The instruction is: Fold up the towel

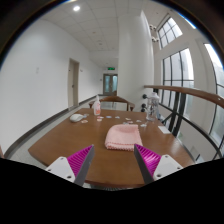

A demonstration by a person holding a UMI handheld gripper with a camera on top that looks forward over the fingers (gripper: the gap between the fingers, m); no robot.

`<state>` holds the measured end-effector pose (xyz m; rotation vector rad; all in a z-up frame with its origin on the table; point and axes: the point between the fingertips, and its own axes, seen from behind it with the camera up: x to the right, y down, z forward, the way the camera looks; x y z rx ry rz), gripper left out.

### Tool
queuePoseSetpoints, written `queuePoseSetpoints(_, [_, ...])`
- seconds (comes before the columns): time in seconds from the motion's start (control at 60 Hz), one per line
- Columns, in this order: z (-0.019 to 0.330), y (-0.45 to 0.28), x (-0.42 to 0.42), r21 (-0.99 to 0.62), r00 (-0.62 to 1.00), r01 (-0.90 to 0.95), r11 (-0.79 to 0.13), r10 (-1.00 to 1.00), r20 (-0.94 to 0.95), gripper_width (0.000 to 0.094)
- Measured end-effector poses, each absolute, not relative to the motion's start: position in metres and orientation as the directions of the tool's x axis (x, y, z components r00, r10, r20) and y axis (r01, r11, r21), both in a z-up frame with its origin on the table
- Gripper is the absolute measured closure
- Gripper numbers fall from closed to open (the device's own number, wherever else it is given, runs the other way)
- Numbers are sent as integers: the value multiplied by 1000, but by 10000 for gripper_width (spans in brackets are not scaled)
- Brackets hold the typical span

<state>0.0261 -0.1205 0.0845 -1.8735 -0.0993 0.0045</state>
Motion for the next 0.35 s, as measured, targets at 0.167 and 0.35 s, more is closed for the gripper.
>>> queuePoseSetpoints(0.167, [79,-142,16,-952,991,121,-282,97,97,104])
queuePoseSetpoints(0.35, [72,-151,12,-949,986,134,-284,135,99,117])
